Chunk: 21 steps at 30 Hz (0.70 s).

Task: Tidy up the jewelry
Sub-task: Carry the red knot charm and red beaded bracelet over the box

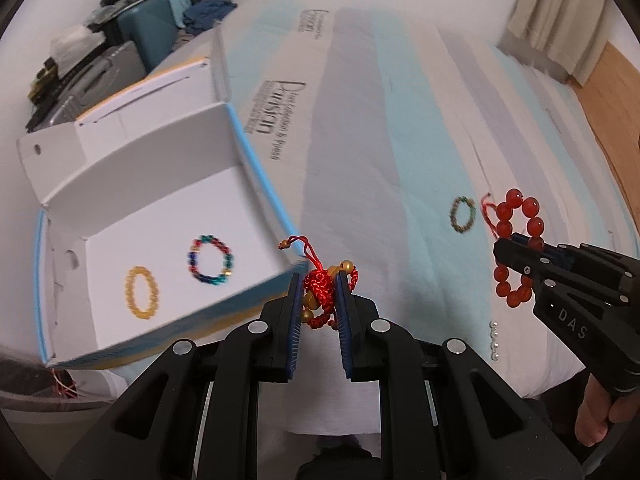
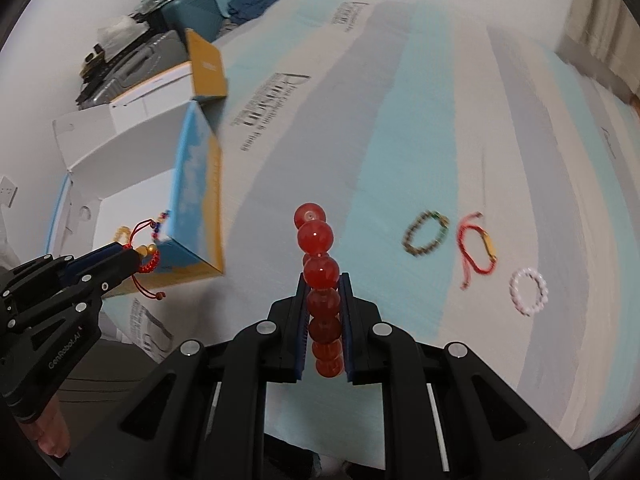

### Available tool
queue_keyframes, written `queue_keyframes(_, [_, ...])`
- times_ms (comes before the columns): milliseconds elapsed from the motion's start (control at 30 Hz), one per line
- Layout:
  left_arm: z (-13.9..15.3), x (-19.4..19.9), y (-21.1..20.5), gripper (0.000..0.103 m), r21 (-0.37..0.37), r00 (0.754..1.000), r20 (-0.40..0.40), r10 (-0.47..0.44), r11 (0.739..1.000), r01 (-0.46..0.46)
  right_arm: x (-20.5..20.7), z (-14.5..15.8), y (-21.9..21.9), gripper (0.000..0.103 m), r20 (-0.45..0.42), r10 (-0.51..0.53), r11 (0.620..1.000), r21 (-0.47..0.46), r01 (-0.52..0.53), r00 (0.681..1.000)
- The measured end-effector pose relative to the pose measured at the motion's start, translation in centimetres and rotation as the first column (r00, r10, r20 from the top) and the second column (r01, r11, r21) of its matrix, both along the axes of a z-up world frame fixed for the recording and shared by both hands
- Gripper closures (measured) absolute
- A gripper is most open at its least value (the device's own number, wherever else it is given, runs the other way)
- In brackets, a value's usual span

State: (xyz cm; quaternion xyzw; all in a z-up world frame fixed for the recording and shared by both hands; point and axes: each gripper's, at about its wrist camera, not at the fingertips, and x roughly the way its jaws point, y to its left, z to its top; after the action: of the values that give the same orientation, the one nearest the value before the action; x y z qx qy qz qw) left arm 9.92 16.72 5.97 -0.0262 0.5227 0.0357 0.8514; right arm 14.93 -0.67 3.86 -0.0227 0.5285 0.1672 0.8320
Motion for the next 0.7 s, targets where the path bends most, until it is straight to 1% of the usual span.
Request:
queue_keyframes(300, [1.8,-1.2,6.3,0.088,0.001,0.997,0.018,0.081,0.997,-0.081,0.3,2.3,6.5,0.090,0.030,0.074,0.997,0.011,-0.074,0.997])
queue_keyframes(500, [2.1,-2.2,10.7,0.088,0.006,0.990,0.016,0.143,0.990,-0.143,0.2,3.2,11.5,0.090,0.040,0.138,0.990,0.013,-0.139,0.990])
queue_keyframes(700, [1.8,-3.1,14.9,0.088,0.012,0.979,0.005,0.203,0.979,-0.203,0.1,3.2,16.3,0.090,0.033,0.198,0.980,0.015,-0.198,0.980])
